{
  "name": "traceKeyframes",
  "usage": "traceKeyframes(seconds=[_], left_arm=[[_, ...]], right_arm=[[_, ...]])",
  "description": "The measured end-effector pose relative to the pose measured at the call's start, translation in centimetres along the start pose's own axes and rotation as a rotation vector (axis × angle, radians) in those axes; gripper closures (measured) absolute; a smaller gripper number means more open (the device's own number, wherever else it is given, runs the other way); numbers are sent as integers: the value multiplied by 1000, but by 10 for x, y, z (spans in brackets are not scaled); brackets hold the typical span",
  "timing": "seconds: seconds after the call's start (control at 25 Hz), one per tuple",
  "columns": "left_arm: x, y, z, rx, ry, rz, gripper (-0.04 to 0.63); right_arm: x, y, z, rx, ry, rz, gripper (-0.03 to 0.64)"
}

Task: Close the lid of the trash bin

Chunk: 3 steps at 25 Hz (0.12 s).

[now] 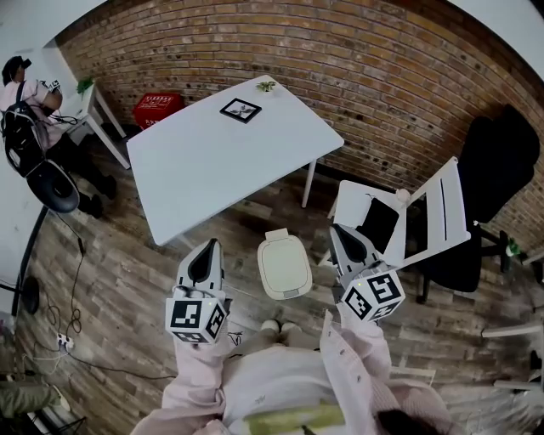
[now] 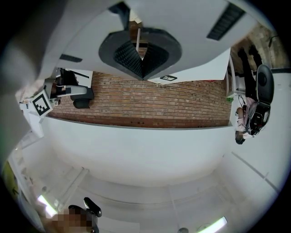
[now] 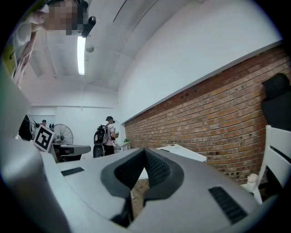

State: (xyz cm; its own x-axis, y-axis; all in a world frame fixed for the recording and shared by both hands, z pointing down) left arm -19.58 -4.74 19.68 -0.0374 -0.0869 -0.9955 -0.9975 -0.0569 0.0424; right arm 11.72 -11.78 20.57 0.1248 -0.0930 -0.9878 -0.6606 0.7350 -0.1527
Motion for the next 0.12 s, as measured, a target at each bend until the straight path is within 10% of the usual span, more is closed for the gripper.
traceKeyframes(seconds=[0.12], left_arm=[[0,1,0,3,1,1,603]], right_arm=[[0,-1,0,-3,4,-1,612]])
Point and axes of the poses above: the fingertips, and each gripper's own axes: z backward along the fingers, y to its left, x out of its top, the point moved 9 cm from there along z, backward along the fingers, and after that the axes turned 9 degrees about x, right-handed, at the moved point
